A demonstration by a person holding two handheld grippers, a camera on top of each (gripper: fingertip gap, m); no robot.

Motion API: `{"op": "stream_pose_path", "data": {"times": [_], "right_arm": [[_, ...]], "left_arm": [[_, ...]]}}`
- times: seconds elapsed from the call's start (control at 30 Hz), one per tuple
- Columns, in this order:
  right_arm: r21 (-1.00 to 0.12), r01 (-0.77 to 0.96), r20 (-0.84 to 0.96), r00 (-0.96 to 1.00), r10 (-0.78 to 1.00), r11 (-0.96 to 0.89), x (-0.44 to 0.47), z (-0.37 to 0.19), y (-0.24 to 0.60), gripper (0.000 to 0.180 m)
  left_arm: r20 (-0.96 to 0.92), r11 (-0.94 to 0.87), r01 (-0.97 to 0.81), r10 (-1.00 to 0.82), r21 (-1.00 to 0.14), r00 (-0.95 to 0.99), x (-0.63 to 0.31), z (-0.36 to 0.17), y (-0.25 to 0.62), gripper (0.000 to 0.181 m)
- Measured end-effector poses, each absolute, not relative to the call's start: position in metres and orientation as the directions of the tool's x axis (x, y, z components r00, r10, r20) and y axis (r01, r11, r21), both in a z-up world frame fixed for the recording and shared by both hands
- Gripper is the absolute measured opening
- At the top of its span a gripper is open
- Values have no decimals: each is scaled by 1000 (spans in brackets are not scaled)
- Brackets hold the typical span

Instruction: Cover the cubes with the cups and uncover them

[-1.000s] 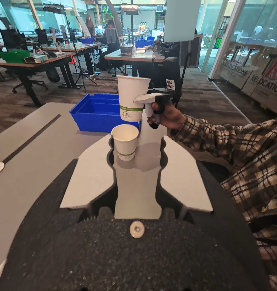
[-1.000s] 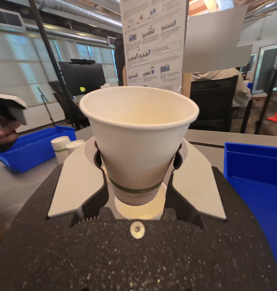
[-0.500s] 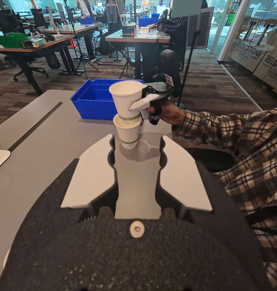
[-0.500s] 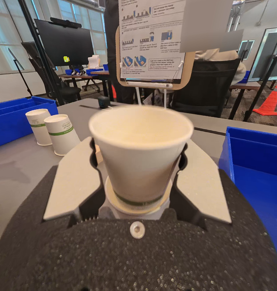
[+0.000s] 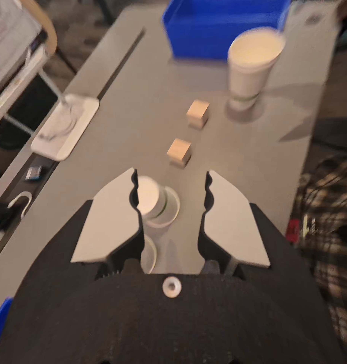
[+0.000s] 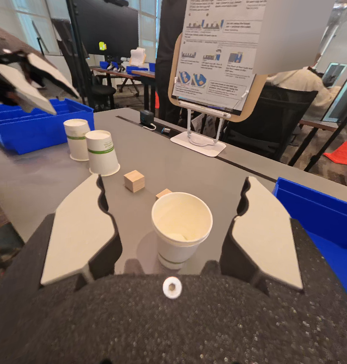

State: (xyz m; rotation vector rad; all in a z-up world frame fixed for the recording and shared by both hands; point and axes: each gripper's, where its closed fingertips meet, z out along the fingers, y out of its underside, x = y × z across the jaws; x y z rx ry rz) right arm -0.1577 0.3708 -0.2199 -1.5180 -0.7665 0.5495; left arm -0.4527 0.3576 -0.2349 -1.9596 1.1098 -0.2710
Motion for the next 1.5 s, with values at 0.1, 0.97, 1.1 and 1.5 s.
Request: {"op": "stream_pose_path", "data": {"times": [0.1,0.97,1.1,1.5], "right_arm": [[-987,161,109,634,766,7,-160,-218,359,128],[-975,222,83,448,890,-21,-207,-251,320,119],[-991,136,54,461,886,-10,-210,-239,317,118],[-995,101,20,178,984,2,-306,-198,320,86]], "left_arm": [[-213,-371,-708,-780,-601,589,-485,-265,373,79],[38,-600,-757,-790,-258,612,-500,-345,422,85],[120,-625,-620,-744,-475,658,-500,-305,428,84],[566,-474,369,-799,-800,201,-424,-172,375,84]]}}
